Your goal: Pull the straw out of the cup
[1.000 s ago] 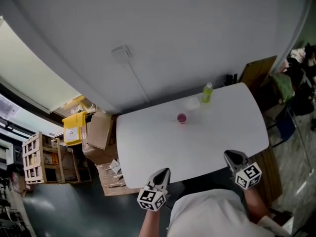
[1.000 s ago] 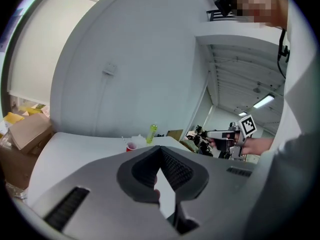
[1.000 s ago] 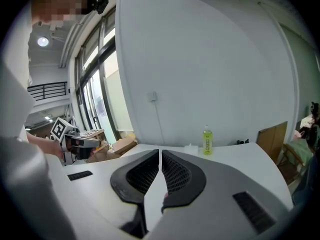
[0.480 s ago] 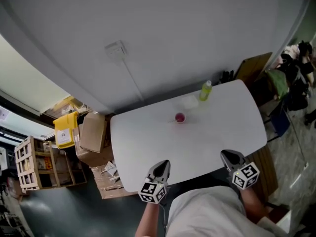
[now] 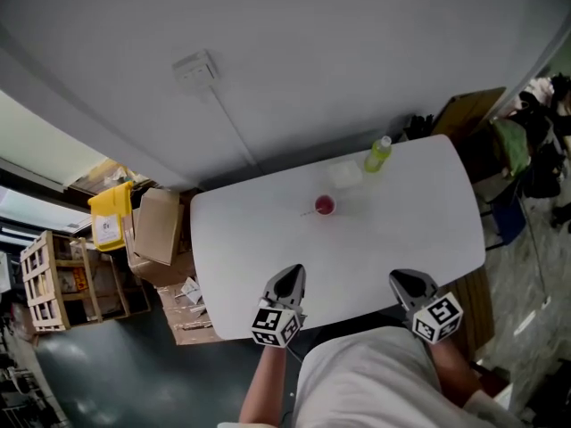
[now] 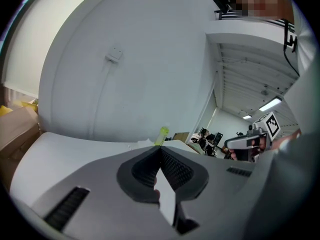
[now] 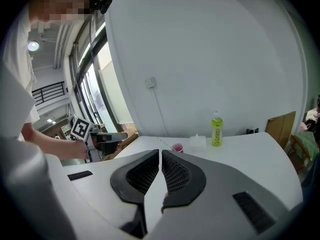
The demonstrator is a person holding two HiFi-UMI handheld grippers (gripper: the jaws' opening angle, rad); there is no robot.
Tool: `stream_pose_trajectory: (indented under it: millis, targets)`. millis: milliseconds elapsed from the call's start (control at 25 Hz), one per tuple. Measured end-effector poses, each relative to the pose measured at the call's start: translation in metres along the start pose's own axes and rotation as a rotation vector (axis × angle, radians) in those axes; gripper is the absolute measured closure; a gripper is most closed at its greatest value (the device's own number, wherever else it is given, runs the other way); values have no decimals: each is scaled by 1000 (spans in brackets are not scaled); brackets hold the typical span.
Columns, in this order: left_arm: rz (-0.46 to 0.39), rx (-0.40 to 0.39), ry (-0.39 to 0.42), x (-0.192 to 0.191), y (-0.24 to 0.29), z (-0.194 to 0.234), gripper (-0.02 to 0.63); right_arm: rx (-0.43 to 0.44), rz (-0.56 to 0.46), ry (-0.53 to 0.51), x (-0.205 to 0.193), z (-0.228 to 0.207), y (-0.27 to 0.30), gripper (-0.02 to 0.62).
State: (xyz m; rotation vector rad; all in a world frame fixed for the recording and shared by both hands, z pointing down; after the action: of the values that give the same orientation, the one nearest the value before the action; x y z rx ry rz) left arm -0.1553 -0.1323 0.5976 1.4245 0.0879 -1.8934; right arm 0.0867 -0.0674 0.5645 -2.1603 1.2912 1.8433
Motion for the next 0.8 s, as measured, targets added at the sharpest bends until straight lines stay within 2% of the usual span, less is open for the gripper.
stream_pose_trajectory:
  millis: [320,560,680,800]
  targets:
    - [29,79,-112,-9,60,27,603,58,83,40,-8,-29,34,554]
    - [71,125,-161,-25,94,48,599,88,136,59,-16,-46,60,554]
    - [92,145,-173,-34,110,58,550,100,155,69,-20,-52,68,554]
    - [111,159,-174,-38,124,66,534,123,162,77,-24,-56,74,554]
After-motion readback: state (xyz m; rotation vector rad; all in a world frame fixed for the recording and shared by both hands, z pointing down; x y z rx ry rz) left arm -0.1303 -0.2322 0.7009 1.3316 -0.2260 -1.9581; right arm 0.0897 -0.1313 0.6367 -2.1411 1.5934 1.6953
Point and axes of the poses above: the fingertips, and each gripper's own axes: y forward along the fingers, z to its left, x out of its top, the point moved 3 cm from there along -y, backward along the fingers, and after that the axes turned 4 degrees about x, right-handed, at the moved point
